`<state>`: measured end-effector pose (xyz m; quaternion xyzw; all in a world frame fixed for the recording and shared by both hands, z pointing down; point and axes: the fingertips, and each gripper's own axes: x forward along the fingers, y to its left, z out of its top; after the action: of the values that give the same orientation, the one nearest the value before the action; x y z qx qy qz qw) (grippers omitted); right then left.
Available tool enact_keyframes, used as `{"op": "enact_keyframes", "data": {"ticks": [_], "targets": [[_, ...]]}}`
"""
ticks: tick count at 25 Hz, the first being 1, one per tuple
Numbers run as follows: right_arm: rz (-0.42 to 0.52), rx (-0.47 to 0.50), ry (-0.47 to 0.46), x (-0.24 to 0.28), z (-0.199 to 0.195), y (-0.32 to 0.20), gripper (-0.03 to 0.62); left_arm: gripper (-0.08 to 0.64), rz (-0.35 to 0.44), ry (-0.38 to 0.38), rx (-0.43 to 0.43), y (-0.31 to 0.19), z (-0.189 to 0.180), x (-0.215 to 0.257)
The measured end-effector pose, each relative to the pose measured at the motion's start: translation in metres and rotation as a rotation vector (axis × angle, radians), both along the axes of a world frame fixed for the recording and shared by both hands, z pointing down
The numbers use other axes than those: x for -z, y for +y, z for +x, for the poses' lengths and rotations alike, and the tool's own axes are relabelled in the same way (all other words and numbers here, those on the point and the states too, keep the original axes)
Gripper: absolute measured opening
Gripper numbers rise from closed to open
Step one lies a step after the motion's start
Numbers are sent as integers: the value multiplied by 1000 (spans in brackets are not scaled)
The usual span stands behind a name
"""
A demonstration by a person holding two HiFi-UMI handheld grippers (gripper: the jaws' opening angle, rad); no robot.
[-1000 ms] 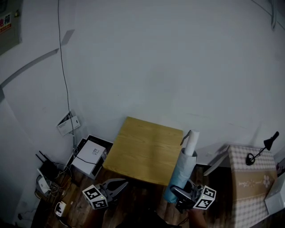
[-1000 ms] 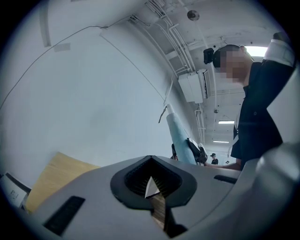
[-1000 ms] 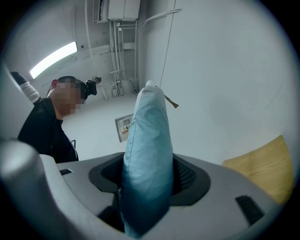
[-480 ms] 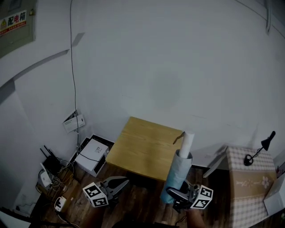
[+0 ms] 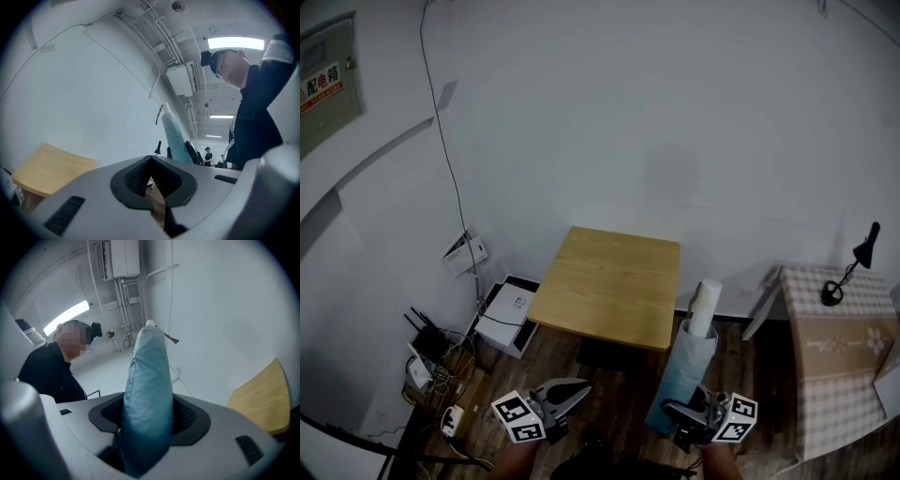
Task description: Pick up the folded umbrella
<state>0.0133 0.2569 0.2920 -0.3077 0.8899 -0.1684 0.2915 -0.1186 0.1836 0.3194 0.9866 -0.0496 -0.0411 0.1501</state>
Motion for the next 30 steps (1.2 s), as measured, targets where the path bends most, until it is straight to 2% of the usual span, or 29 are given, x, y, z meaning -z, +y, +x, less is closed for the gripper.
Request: {"op": "enact_keyframes", "data": {"ticks": [4,8,14,18,23,30], "targets": [[-9,-4,-69,-17,6,19,282,11,-25,-59,-7,33,0,-18],[-9,3,-106,-23,14,29,282,11,-35,-79,-4,51,6,-23],[13,8,-112,-15,7,23,282,11,24,-51,-6,48,0,0],[38,60,-130,4,-9,9,282,11,45,-35,24,40,-18,13],[80,107,-122,24,-26,0,282,11,18,-15,93,29,-51,11],[56,117,-137,15,-22,5,282,11,16,-34,81,34,-44,6]]}}
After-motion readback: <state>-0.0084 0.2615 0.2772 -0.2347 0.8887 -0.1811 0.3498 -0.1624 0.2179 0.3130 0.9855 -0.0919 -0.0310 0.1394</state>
